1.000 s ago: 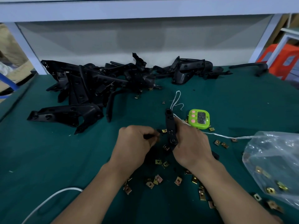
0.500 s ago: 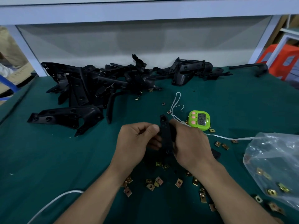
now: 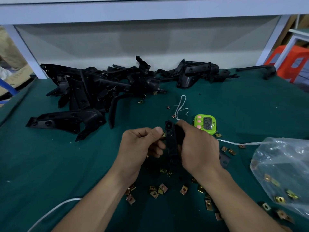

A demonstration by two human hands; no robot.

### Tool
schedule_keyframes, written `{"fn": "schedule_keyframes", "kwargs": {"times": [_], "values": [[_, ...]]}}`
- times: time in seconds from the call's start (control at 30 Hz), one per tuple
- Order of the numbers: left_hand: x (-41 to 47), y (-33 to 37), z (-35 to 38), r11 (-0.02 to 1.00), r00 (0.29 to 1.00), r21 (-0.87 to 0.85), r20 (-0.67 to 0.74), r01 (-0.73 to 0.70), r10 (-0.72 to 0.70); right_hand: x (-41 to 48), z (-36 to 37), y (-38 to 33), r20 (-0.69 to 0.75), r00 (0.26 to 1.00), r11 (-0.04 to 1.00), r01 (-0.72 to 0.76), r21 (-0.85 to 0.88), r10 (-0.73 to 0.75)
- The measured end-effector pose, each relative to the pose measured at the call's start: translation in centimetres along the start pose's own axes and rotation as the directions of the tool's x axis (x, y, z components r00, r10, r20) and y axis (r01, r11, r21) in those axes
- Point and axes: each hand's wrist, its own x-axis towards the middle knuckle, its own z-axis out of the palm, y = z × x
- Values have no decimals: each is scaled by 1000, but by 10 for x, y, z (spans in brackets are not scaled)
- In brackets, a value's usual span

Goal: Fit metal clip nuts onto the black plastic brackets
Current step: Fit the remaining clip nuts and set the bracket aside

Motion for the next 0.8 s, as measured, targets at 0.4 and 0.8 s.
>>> {"fn": "schedule_keyframes", "kwargs": {"times": [0.4,0.8], "values": [[-4,0,5,964,994,254,-53,-82,99,1,-3,-1,68,997,998,-24,-54,27],[-13,-4,27,983,938,186,-340,-7,71,1,-3,-9,74,996,996,-35,-79,41]]}}
